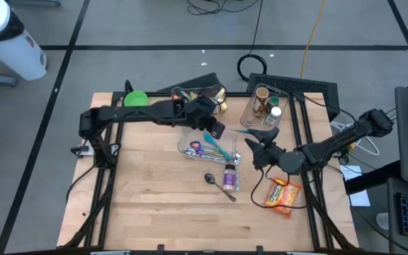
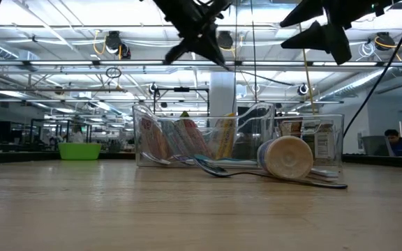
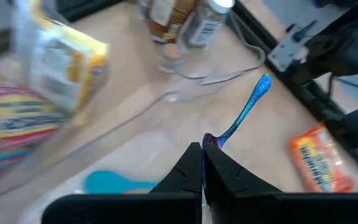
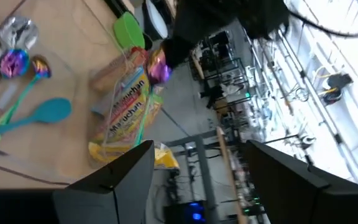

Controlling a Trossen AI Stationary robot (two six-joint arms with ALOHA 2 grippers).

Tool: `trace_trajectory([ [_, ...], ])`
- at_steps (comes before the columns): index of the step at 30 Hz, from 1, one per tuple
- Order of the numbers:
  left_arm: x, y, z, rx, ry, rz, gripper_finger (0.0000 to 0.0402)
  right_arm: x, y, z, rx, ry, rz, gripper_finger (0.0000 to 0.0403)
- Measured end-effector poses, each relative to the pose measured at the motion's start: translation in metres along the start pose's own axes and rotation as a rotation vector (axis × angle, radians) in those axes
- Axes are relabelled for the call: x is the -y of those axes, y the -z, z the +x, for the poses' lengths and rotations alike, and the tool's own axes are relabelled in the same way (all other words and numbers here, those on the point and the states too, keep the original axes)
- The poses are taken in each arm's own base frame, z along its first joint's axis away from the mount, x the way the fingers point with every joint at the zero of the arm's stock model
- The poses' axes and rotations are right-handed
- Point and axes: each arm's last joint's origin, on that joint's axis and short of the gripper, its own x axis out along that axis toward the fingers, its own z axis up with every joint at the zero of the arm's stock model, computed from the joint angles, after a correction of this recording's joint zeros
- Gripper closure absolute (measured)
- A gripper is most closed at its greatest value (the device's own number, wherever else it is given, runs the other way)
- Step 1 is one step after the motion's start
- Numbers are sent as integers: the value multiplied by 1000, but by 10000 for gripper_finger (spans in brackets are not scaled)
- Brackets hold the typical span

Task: Pick & Place Food Item
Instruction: Put the green spoon into the bottom transparent bin

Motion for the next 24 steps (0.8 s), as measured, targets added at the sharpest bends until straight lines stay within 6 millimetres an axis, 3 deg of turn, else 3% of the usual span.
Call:
trace_trajectory([
  [9,-17,8,-39,-92,-218,39,401,13,10,-8,20,-16,191,156],
  [18,-32,38,-45,-138,-262,5,401,27,17,-15,74,-35,395,156],
  [24,-48,59,-56,-90,-247,-55,401,27,22,-17,60,-52,434,156],
])
